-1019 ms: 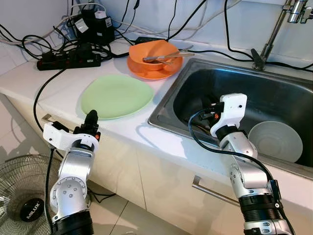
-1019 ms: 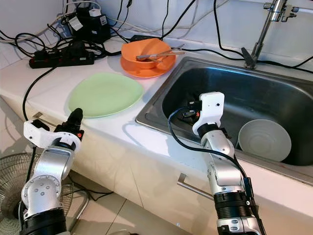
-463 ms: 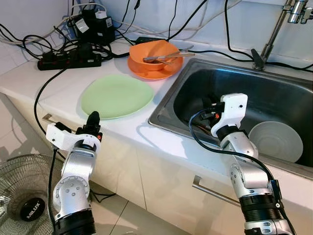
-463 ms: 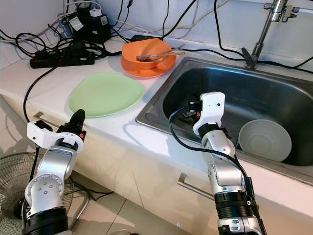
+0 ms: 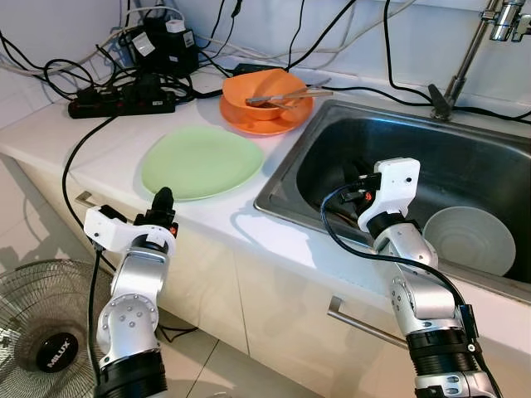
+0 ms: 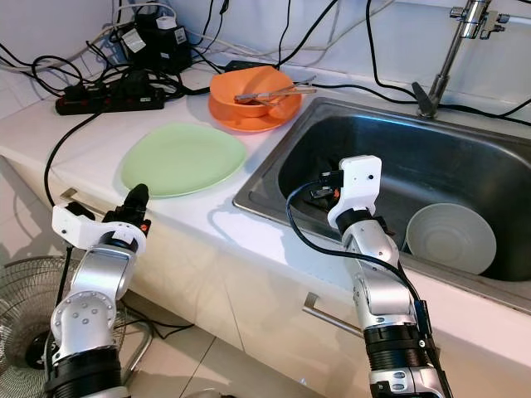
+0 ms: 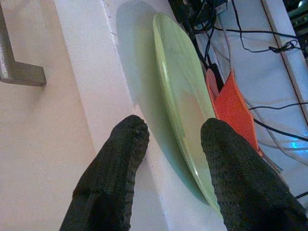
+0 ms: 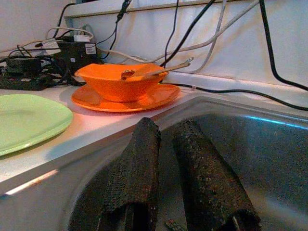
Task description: Kitchen organization
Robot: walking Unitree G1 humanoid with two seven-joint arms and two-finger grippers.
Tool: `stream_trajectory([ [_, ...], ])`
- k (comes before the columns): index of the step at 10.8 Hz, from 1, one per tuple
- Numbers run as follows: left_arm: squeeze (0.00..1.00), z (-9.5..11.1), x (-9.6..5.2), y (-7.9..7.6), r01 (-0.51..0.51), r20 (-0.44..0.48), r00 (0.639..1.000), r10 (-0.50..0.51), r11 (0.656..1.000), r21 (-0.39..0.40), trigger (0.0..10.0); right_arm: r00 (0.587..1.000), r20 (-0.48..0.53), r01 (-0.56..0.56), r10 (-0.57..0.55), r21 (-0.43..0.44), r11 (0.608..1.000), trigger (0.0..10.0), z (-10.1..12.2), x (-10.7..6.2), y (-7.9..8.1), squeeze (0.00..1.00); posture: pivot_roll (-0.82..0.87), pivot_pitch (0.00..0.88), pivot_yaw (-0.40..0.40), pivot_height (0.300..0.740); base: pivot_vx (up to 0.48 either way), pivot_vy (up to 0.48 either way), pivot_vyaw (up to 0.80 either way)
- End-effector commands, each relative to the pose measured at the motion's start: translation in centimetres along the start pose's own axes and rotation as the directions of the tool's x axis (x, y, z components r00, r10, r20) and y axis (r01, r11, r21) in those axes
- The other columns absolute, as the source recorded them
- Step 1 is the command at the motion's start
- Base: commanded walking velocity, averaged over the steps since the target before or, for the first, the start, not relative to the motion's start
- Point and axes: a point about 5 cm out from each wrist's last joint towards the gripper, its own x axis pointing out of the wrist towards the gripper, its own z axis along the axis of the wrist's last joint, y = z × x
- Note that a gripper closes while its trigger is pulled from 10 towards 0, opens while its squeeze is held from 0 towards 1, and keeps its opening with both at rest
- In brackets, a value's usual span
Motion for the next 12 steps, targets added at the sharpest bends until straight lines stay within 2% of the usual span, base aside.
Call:
stream_trajectory([
  [1,0.00,-1.0,0.2,-1.0,0.037,-0.033,0.999,-0.037,0.999,0.003,10.0,1.000,0.012,-0.002,0.002,-0.007,1.000,10.0,0.5,0.3,-0.1,0.00,0.04,0.000,0.070,0.740,0.000,0.000,0.00],
  [3,0.00,-0.7,-0.2,-2.1,0.070,-0.021,0.997,-0.070,0.998,0.009,10.0,1.000,0.012,-0.005,0.005,-0.008,1.000,10.0,0.5,0.3,-0.1,0.00,0.04,0.000,0.070,0.740,0.000,0.000,0.00],
  [5,0.00,-0.5,-0.6,-2.4,0.079,-0.013,0.997,-0.079,0.997,0.014,10.0,1.000,0.011,-0.005,0.005,-0.005,1.000,10.0,0.5,0.4,0.0,0.00,0.05,0.000,0.066,0.740,0.000,0.000,0.00],
  [8,0.00,-0.3,-0.4,-2.1,0.061,-0.005,0.998,-0.061,0.998,0.016,10.0,1.000,0.009,-0.006,0.006,-0.004,1.000,10.0,0.5,0.4,0.0,0.00,0.05,0.000,0.067,0.740,0.000,0.000,0.00],
  [12,0.00,-0.9,0.0,-1.0,-0.016,-0.028,0.999,0.016,1.000,0.023,10.0,1.000,0.009,0.002,-0.002,-0.004,1.000,10.0,0.5,0.3,-0.1,0.00,0.05,0.000,0.067,0.740,0.000,0.000,0.00],
])
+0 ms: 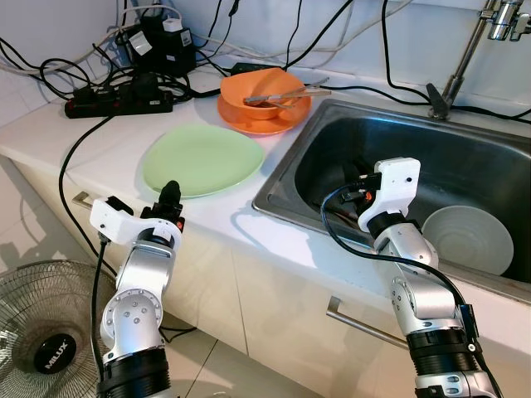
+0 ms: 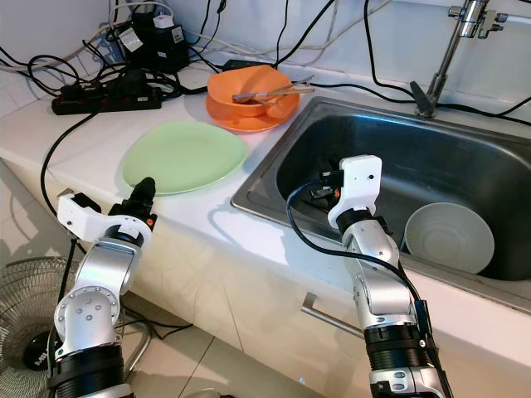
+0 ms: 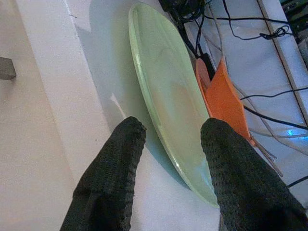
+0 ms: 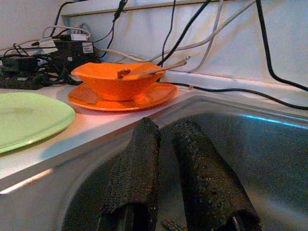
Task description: Kitchen organization
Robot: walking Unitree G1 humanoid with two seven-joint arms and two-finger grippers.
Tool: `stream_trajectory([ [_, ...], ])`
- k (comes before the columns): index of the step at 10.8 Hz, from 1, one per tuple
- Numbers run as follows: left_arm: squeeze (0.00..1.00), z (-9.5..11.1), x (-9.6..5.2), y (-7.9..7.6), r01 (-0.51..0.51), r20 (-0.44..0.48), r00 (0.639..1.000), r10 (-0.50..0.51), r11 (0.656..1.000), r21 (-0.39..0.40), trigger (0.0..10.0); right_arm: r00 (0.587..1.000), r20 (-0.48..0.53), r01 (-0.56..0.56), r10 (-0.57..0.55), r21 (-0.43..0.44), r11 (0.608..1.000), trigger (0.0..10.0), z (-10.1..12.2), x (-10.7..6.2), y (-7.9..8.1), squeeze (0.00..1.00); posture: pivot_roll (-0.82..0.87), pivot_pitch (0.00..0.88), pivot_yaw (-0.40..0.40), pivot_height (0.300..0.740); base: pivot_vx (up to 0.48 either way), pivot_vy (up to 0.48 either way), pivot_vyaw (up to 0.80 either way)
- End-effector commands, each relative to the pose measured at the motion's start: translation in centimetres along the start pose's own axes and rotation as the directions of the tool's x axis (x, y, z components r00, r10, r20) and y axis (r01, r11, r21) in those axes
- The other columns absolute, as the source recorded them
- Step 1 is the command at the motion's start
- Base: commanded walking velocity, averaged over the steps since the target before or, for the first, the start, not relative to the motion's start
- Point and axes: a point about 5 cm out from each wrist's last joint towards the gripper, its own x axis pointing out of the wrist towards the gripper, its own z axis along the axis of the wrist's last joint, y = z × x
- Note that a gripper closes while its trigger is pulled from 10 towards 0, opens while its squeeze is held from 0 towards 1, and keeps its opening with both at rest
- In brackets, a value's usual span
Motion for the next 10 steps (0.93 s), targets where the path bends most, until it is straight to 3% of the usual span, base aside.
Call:
stream_trajectory([
  [1,0.00,-0.5,0.3,0.2,-0.044,-0.011,0.999,0.044,0.999,-0.006,10.0,1.000,0.009,0.003,-0.003,-0.003,1.000,10.0,0.5,0.3,-0.1,0.00,0.05,0.000,0.066,0.740,0.000,0.000,0.00],
  [4,0.00,-0.3,1.1,-0.7,-0.050,-0.002,0.999,0.050,0.999,-0.012,10.0,1.000,0.009,0.002,-0.002,-0.007,1.000,10.0,0.5,0.3,-0.1,0.00,0.05,0.000,0.064,0.740,0.000,0.000,0.00],
  [7,0.00,0.1,2.1,-1.1,-0.118,0.010,0.993,0.118,0.993,-0.012,10.0,1.000,0.011,0.004,-0.004,-0.012,1.000,10.0,0.6,0.3,-0.3,0.00,0.04,0.000,0.061,0.740,0.000,0.000,0.00],
  [10,0.00,0.1,3.1,-2.7,-0.128,0.018,0.992,0.128,0.991,0.032,10.0,1.000,0.011,0.000,0.000,-0.016,1.000,10.0,0.7,0.4,-0.3,0.00,0.04,0.000,0.056,0.740,0.000,0.000,0.00],
])
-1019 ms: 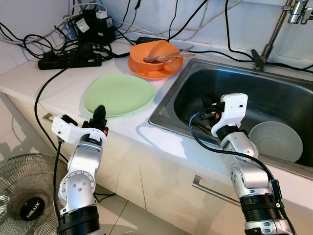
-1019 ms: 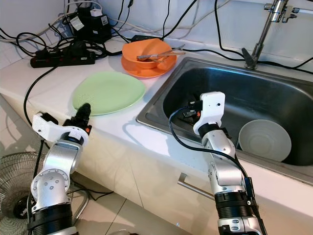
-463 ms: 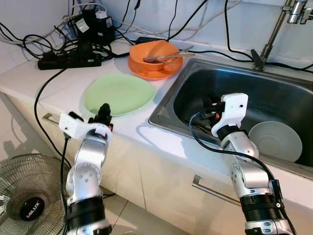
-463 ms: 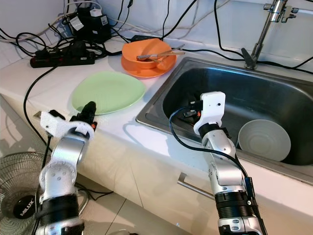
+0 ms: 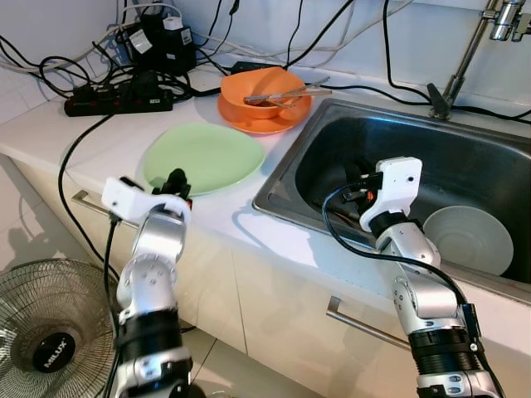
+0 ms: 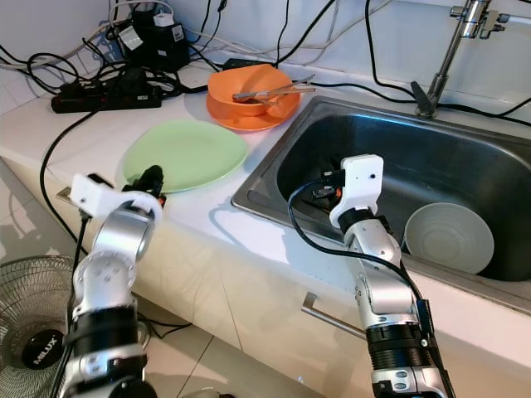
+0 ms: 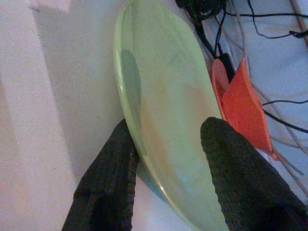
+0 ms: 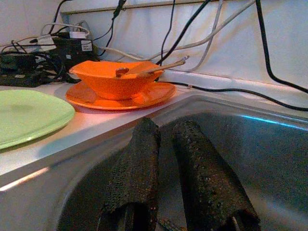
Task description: Kitchen organization
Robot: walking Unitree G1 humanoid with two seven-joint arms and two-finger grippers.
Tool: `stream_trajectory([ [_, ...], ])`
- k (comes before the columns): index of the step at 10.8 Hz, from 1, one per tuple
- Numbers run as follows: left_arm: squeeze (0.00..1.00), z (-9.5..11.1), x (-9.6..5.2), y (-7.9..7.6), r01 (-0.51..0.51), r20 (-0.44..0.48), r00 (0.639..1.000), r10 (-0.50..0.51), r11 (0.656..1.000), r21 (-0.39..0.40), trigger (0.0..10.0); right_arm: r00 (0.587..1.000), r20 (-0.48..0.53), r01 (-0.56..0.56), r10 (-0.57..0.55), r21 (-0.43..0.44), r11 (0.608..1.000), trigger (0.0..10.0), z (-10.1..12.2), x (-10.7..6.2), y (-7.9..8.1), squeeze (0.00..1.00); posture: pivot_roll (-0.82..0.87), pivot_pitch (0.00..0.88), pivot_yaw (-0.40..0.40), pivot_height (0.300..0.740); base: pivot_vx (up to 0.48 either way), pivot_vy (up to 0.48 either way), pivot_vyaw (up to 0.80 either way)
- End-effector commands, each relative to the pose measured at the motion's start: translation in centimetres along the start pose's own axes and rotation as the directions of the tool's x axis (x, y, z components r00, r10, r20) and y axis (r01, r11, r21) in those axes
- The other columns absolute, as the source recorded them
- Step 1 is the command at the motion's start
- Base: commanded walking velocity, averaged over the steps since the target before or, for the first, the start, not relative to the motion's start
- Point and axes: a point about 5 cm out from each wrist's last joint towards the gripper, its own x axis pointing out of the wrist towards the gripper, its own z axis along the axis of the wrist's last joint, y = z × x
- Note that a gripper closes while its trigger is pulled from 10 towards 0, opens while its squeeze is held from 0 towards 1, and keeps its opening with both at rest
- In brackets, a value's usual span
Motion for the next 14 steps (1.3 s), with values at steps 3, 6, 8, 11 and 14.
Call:
stream_trajectory([
  [3,0.00,-1.0,1.2,-1.1,-0.042,-0.048,0.998,0.043,0.999,0.026,10.0,1.000,0.014,-0.006,0.006,-0.009,1.000,10.0,0.7,0.4,-0.1,0.00,0.03,0.000,0.055,0.740,0.000,0.000,0.00],
  [6,0.00,-2.4,1.4,-1.9,-0.029,-0.134,0.991,0.029,1.000,0.003,0.0,1.000,0.015,-0.001,0.001,-0.012,1.000,10.0,0.8,0.3,-0.2,0.00,0.03,0.000,0.063,0.740,0.000,0.000,0.00],
  [8,0.00,-2.7,1.3,-1.9,-0.021,-0.146,0.989,0.022,1.000,0.011,0.0,1.000,0.015,-0.002,0.002,-0.011,1.000,10.0,0.7,0.3,-0.2,0.00,0.03,0.000,0.064,0.740,0.000,0.000,0.00],
  [11,0.00,-2.4,1.1,-1.8,-0.010,-0.132,0.991,0.015,0.999,0.040,0.0,1.000,0.016,-0.002,0.002,-0.012,1.000,10.0,0.8,0.4,-0.1,0.00,0.03,0.000,0.061,0.740,0.000,0.000,0.00],
  [14,0.00,-2.1,0.5,-1.3,-0.028,-0.097,0.995,0.032,0.999,0.045,0.0,1.000,0.012,-0.002,0.002,-0.010,1.000,10.0,0.6,0.4,0.0,0.00,0.04,0.000,0.063,0.740,0.000,0.000,0.00],
])
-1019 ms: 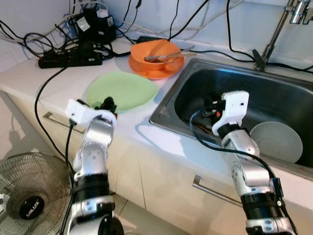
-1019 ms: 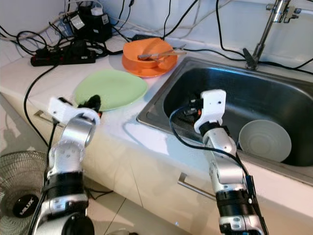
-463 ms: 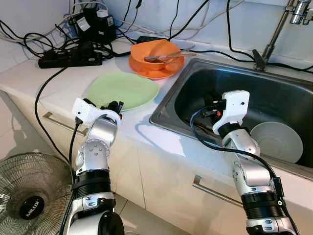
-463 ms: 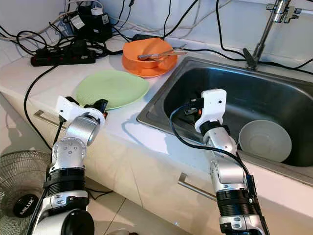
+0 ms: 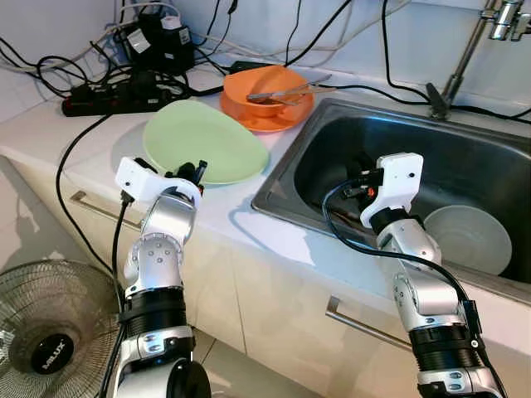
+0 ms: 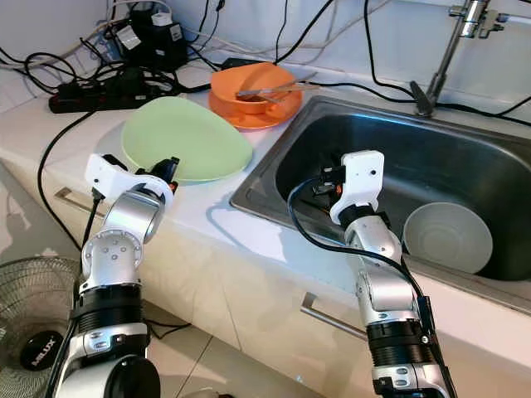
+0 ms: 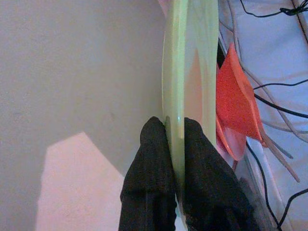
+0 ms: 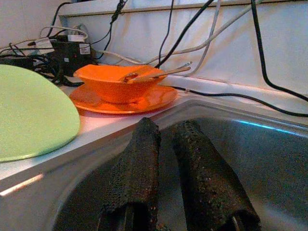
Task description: Kitchen organization
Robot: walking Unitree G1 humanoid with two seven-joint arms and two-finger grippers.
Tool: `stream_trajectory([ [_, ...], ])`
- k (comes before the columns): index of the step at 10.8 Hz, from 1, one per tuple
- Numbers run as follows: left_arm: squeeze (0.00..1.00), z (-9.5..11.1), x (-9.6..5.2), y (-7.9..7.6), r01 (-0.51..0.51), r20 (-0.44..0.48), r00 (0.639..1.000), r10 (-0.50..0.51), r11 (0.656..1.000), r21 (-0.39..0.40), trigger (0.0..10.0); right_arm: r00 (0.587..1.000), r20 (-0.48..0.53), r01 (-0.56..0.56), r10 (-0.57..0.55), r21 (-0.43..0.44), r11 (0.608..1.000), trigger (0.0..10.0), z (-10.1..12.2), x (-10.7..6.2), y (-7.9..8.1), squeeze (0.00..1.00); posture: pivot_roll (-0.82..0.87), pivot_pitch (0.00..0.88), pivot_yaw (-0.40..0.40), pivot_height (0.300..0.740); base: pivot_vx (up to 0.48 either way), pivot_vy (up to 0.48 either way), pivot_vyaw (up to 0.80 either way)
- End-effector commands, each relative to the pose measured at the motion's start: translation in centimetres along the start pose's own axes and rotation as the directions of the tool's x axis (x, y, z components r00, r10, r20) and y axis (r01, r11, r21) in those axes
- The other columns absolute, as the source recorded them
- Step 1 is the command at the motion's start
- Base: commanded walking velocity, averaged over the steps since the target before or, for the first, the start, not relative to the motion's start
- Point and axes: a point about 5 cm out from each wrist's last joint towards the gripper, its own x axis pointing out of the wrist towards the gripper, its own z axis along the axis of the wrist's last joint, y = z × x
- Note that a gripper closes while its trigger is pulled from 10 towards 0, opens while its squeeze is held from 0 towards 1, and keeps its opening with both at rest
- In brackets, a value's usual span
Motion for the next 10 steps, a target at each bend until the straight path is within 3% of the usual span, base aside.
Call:
stream_trajectory([
  [1,0.00,-1.5,-0.4,0.8,-0.078,-0.028,0.997,0.079,0.997,0.015,0.0,1.000,-0.001,-0.002,0.002,-0.001,1.000,10.0,0.2,0.2,0.1,0.00,0.04,0.000,0.063,0.740,0.000,0.000,0.00],
  [3,0.00,-1.0,-1.1,0.8,-0.081,0.028,0.996,0.079,0.995,0.066,0.5,1.000,-0.003,-0.004,0.004,0.000,1.000,10.0,0.2,0.2,0.1,0.00,0.05,0.000,0.060,0.740,0.000,0.000,0.00],
  [4,0.00,-0.4,-1.6,0.5,-0.053,0.093,0.995,0.043,0.993,0.109,10.0,1.000,-0.004,-0.008,0.008,0.001,1.000,10.0,0.1,0.2,0.2,0.00,0.05,0.000,0.059,0.740,0.000,0.000,0.00],
  [5,0.00,0.3,-2.2,0.1,-0.008,0.158,0.987,-0.011,0.993,0.121,10.0,1.000,-0.005,-0.011,0.011,0.004,1.000,10.0,0.1,0.3,0.3,0.00,0.06,0.000,0.057,0.740,0.000,0.000,0.00],
  [7,0.00,1.3,-2.9,-1.1,0.110,0.228,0.966,-0.123,0.992,0.068,10.0,1.000,-0.005,-0.014,0.014,0.008,1.000,10.0,0.0,0.5,0.4,0.00,0.06,0.000,0.054,0.740,0.000,0.000,0.00],
  [8,0.00,1.3,-3.0,-1.2,0.118,0.231,0.964,-0.130,0.991,0.066,0.0,1.000,-0.005,-0.014,0.014,0.008,1.000,10.0,0.0,0.5,0.4,0.00,0.06,0.000,0.054,0.740,0.000,0.000,0.00],
  [10,0.00,1.9,-3.7,-3.1,0.247,0.288,0.916,-0.278,0.959,0.142,0.0,1.000,-0.002,-0.011,0.011,0.008,1.000,10.0,0.1,0.5,0.4,0.00,0.06,0.000,0.052,0.740,0.000,0.000,0.00],
])
